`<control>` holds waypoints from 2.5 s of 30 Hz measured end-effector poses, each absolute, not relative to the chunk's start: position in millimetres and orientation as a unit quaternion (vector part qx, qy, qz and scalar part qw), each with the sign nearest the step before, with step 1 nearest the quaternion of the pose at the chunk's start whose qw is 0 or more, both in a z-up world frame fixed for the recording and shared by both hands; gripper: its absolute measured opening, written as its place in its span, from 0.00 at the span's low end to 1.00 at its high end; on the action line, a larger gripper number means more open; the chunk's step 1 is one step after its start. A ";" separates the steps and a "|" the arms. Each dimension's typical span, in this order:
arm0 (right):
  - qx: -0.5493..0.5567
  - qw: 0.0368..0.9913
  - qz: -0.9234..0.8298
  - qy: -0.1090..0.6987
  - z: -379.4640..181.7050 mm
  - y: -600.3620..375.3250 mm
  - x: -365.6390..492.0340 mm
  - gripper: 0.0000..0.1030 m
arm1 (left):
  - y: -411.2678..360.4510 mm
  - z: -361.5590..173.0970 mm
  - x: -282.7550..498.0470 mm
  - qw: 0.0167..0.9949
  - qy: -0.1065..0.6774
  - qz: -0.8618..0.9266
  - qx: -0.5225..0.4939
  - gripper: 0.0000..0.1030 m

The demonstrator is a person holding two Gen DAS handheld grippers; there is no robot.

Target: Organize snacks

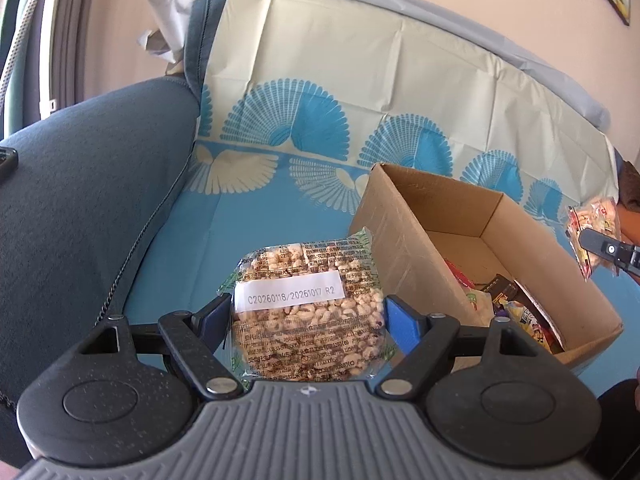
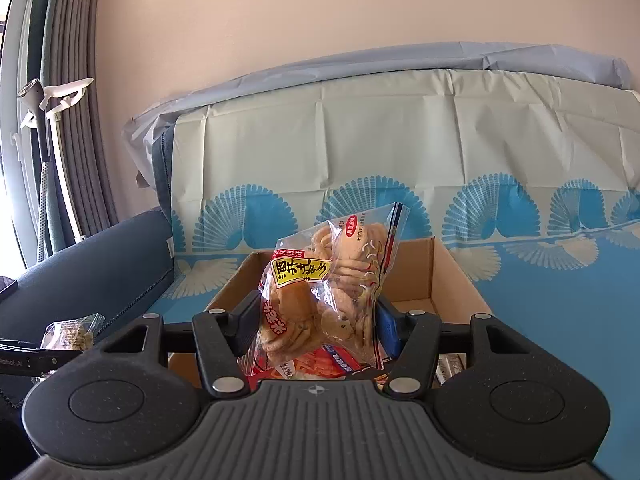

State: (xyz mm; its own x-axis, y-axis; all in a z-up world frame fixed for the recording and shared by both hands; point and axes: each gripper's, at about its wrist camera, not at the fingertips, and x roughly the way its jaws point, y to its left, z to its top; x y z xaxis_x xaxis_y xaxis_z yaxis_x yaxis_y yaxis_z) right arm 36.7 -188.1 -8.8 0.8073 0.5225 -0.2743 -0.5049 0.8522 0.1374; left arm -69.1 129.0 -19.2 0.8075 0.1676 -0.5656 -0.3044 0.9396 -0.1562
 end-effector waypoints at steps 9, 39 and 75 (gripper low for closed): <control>0.062 0.947 0.270 0.164 -14.2 -194.9 52.4 0.58 | 88.0 14.9 -37.1 0.951 0.274 0.107 -0.091 0.82; 0.092 0.963 0.170 0.186 -17.4 -207.7 63.4 0.99 | 8.1 52.0 -17.1 0.971 0.187 0.110 -0.097 0.99; 0.009 0.960 0.153 0.236 3.7 -216.5 -38.5 0.99 | -3.7 8.3 -90.8 0.929 0.326 0.116 -0.134 1.00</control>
State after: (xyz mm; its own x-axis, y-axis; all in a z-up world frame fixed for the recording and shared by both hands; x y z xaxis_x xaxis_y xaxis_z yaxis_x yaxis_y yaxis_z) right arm -38.5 -216.5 3.7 0.8419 0.2987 -0.4494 -0.2898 0.9528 0.0904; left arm -90.8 -3.7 8.3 0.7601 0.1286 -0.6370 -0.3028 0.9374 -0.1722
